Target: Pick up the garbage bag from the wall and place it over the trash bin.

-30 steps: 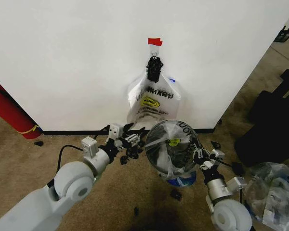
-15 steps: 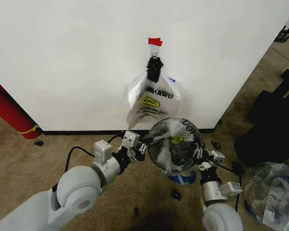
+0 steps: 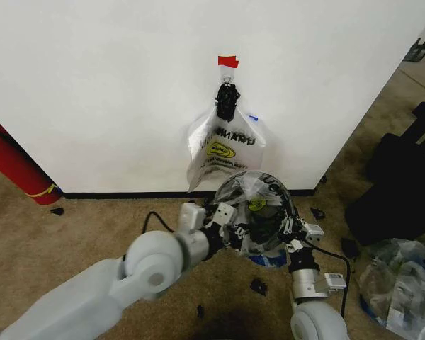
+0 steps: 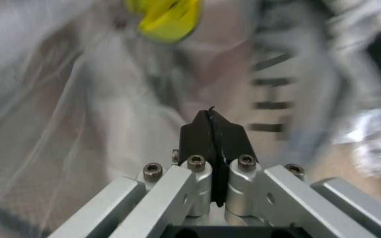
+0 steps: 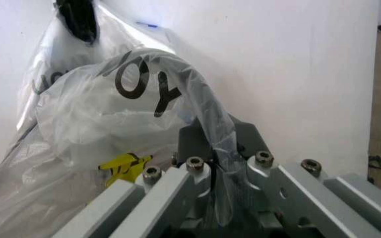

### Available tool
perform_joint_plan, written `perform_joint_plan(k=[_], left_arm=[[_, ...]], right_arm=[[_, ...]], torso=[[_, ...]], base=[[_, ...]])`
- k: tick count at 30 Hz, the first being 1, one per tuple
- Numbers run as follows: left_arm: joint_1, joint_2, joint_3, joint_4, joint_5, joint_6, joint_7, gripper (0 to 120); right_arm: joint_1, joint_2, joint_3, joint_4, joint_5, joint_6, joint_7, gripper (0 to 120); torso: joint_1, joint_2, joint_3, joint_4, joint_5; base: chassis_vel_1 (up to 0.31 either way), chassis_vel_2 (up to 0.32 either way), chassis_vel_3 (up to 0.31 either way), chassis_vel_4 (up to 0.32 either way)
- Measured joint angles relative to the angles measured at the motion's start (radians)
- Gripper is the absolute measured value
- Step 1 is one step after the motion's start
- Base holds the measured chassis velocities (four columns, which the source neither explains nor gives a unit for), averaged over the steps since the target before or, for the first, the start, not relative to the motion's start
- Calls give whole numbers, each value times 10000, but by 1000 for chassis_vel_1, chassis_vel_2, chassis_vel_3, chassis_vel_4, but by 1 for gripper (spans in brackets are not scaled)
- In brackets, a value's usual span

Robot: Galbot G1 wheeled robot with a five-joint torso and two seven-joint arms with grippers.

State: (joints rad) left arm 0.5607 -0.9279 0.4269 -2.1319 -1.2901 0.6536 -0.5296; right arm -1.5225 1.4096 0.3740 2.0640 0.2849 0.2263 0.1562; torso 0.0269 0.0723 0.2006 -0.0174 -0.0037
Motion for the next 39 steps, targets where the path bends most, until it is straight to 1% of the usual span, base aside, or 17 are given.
perform_joint_plan(k=[1, 3, 4, 8, 11, 16, 17, 23, 31, 39], left_arm=[[-130, -138, 170, 292, 56, 35, -79, 0], [-180, -209, 237, 426, 88, 44, -124, 0], [-375, -451, 402, 869, 185, 63, -253, 0], [-690, -812, 595, 1466, 233, 76, -443, 0], [-796, -937, 662, 1628, 237, 82, -460, 0], [-1252, -1474, 980, 2207, 222, 132, -475, 0], [-1252, -1474, 980, 2207, 222, 132, -475, 0], [-1552, -1850, 1292, 2845, 218, 160, -499, 0], [-1784, -2235, 1504, 3386, 213, 176, -512, 0], [-1874, -2428, 1545, 3825, 215, 165, -518, 0]], right_arm=[[10, 6, -3, -15, 9, 11, -11, 1], [16, 6, -4, -20, 10, 14, -19, 1], [34, -23, -6, -34, 14, 41, -64, 1], [31, -103, -20, -44, 13, 68, -162, 1], [43, -108, -23, -77, 1, 93, -192, 1], [109, -104, -38, -152, -9, 119, -208, 1], [109, -104, -38, -152, -9, 119, -208, 1], [93, -101, -40, -121, -1, 119, -252, 1], [84, -119, -47, -92, -21, 119, -340, 1], [28, -110, -80, -33, -56, 132, -418, 1]], torso=[[0, 0, 0, 3, 0], [0, 0, 0, 2, -1], [0, 0, 0, 3, -2], [0, 0, 0, 2, -1], [0, 0, 0, 2, 0], [0, 0, 0, 2, -1], [0, 0, 0, 2, -1], [0, 0, 0, 2, 0], [0, 0, 0, 2, -1], [0, 0, 0, 2, -1]], base=[[0, 0, 0, 0], [0, 0, 0, 0], [0, 0, 0, 0], [0, 0, 0, 0], [0, 0, 0, 0], [0, 0, 0, 0], [0, 0, 0, 0], [0, 0, 0, 0], [0, 0, 0, 0], [0, 0, 0, 0]])
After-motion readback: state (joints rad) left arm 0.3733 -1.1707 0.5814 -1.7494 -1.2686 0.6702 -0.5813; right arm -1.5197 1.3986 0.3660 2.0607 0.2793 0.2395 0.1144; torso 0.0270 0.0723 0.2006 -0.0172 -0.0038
